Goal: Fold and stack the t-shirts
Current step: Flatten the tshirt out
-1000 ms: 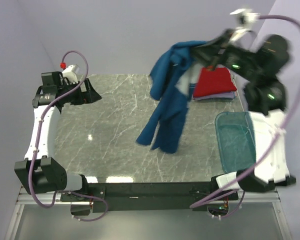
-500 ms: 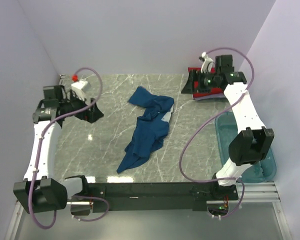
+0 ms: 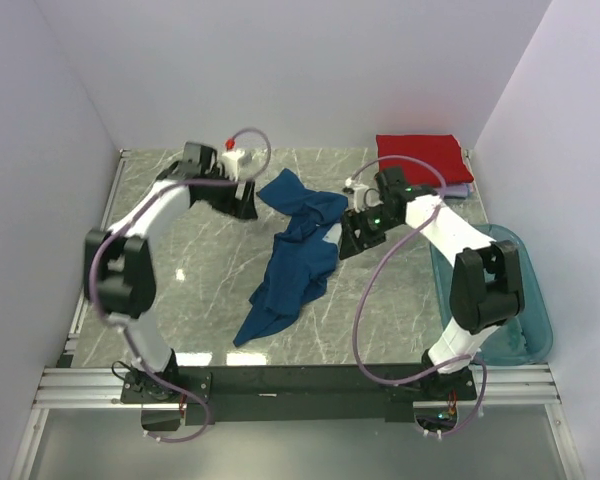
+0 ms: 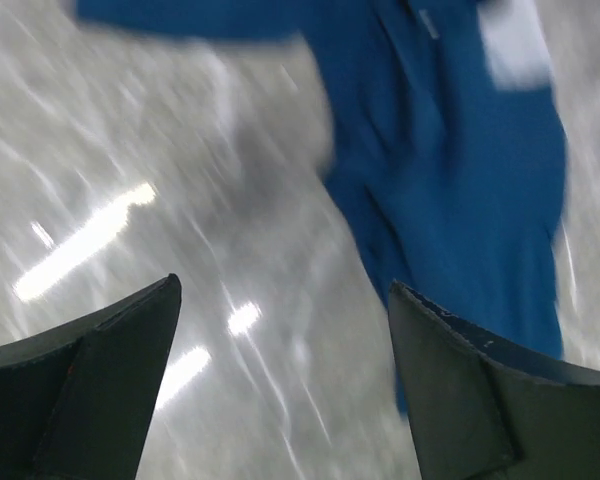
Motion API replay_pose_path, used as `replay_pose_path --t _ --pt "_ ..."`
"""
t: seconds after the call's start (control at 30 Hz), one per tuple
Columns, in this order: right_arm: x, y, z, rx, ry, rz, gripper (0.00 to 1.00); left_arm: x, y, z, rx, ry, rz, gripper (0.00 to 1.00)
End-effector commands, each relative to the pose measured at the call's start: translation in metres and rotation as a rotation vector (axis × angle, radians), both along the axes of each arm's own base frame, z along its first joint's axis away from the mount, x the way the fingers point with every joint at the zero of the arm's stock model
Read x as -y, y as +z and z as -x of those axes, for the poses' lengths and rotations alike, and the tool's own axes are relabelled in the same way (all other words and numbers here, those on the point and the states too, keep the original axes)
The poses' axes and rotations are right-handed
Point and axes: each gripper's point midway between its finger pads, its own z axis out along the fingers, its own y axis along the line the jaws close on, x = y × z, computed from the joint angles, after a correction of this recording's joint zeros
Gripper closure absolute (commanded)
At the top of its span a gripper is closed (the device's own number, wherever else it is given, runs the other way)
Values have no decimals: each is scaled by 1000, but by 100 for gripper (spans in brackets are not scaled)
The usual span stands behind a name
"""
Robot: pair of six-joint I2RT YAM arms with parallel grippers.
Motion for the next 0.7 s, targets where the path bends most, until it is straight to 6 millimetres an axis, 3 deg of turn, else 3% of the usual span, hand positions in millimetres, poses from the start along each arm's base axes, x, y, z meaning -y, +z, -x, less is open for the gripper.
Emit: replay_pose_path --t 0.0,0.03,0.07,0.1,0.13,0.17,0.2,0.27,0.3,0.33,0.43,0.63,0.67 --pt "-31 13 -21 269 95 4 28 10 15 -74 50 151 57 12" --pt "-34 14 -21 301 108 29 28 14 30 -94 98 155 65 12" --pt "-37 19 -22 341 116 56 28 17 26 -106 79 200 67 12" --pt "-46 22 -19 367 145 60 28 20 2 -118 43 210 48 12" --pt "-51 25 -17 382 160 62 28 23 -2 -128 46 215 43 12" --pt "-55 29 -16 402 173 65 28 30 13 -143 84 216 47 11" --pt "-57 30 -15 423 183 83 28 30 -12 -155 59 240 15 11" --pt "-75 34 -6 452 233 91 26 36 -6 -177 106 251 18 11" --pt "-81 35 -4 477 252 101 26 39 -24 -183 95 260 -3 12" --pt "-92 35 5 493 287 103 25 42 -20 -192 121 268 -3 13" --pt "-112 35 13 532 329 115 22 47 -41 -203 130 291 -38 16" --pt "-164 28 43 526 419 113 18 49 -75 -201 102 295 -96 18" --pt "-174 19 52 515 446 132 17 47 -81 -200 96 297 -111 18"
